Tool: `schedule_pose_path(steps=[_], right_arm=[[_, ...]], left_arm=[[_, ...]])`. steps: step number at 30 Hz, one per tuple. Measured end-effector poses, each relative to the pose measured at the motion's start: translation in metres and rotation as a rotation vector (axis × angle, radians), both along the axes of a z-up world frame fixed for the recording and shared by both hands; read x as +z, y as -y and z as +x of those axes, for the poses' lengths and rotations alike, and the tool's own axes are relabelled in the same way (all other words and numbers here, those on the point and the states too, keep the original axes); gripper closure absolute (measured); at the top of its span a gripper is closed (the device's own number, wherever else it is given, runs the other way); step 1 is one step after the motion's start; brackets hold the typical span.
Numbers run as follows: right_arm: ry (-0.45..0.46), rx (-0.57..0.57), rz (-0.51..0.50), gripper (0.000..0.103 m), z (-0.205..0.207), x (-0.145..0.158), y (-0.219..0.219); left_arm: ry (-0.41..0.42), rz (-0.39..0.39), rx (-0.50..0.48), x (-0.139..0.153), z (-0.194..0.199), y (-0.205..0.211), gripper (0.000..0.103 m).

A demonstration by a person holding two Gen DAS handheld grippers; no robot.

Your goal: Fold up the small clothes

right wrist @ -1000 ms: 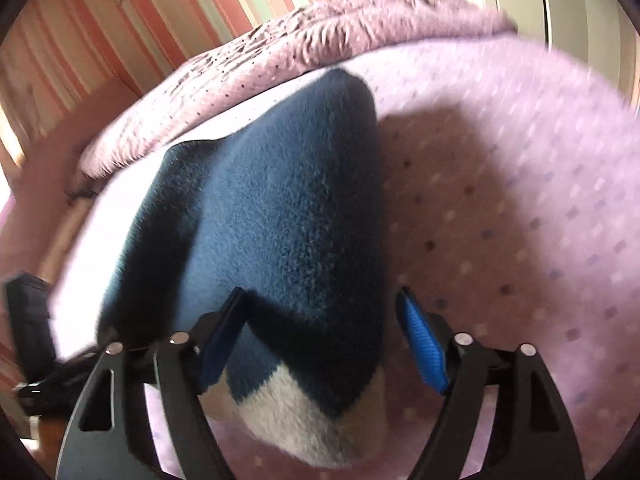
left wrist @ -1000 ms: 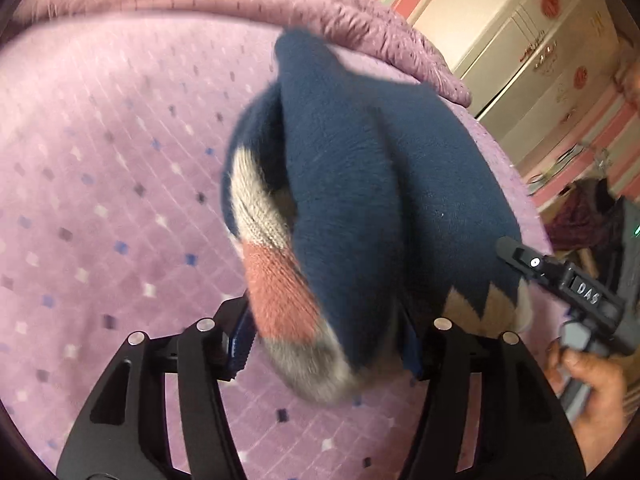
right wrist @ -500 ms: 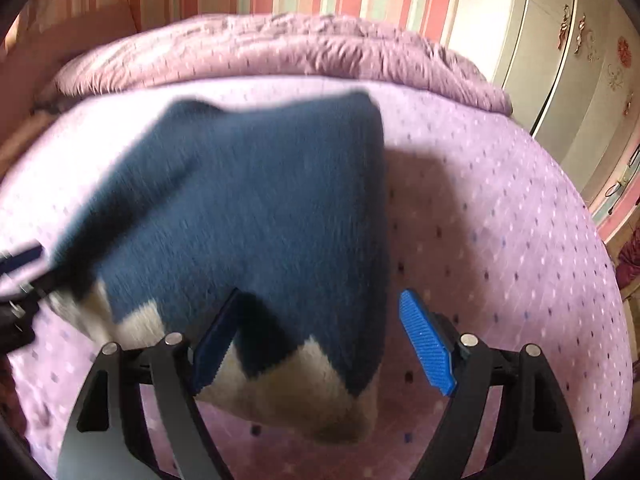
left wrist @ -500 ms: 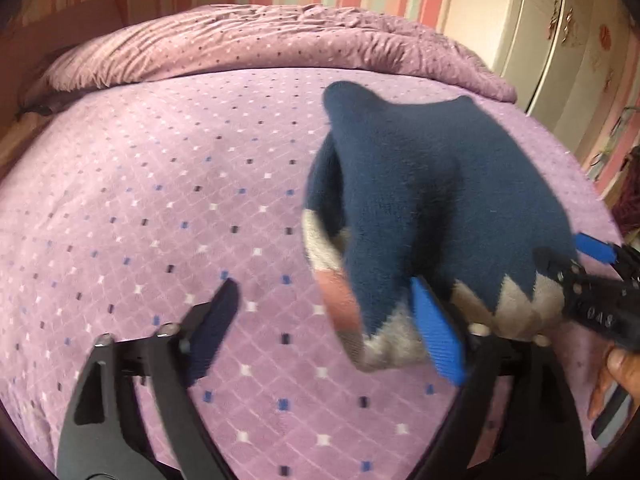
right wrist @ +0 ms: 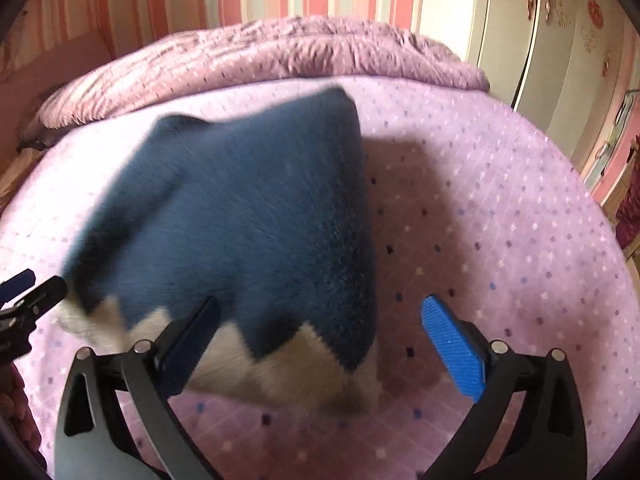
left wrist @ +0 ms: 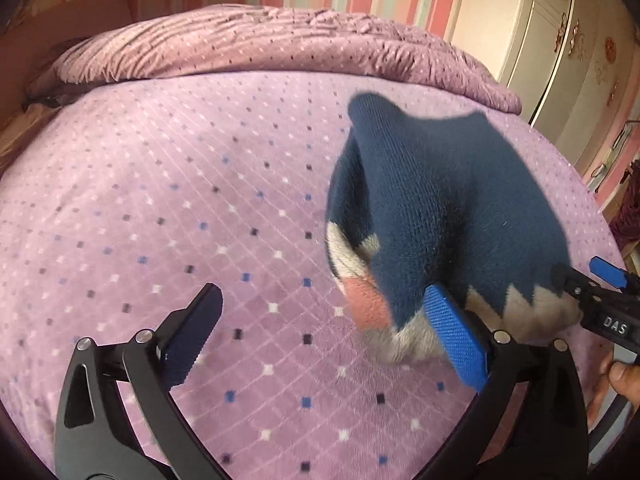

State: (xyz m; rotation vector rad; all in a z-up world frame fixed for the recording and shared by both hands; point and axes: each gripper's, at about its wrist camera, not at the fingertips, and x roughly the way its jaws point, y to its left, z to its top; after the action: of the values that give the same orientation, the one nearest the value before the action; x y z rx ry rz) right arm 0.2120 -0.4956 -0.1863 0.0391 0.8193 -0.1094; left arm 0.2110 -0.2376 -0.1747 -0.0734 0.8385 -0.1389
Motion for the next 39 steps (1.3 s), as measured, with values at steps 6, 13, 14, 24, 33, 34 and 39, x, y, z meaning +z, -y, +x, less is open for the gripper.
schedule_pose_path(steps=[6,13,14,24,33,34,39], right_arm=[[0.086,0.067,-0.010,0.002,-0.055,0.066,-0.026],[0.072,0.060,-0.048,0.002,-0.115,0.097,-0.066],[0.068,0.061,-0.047,0.002,-0.119,0.098,-0.070],[0.081,0.079,-0.053,0.002,-0.168,0.112,-0.116],[0.124,0.075,-0.076,0.002,-0.210,0.136,-0.122],[0.128,0.073,-0.082,0.002,-0.215,0.137,-0.122],[0.127,0.065,-0.081,0.002,-0.223,0.136,-0.121]], left_arm=[[0.118,0.034,0.017,0.061,-0.037,-0.045,0.003],[0.146,0.128,-0.011,0.099,-0.094,-0.095,0.003],[0.158,0.149,-0.019,0.102,-0.104,-0.100,0.003],[0.158,0.188,-0.057,0.118,-0.184,-0.125,0.003],[0.146,0.118,0.035,0.118,-0.233,-0.142,0.003],[0.150,0.101,0.039,0.119,-0.236,-0.144,0.003],[0.164,0.079,0.053,0.126,-0.243,-0.150,0.003]])
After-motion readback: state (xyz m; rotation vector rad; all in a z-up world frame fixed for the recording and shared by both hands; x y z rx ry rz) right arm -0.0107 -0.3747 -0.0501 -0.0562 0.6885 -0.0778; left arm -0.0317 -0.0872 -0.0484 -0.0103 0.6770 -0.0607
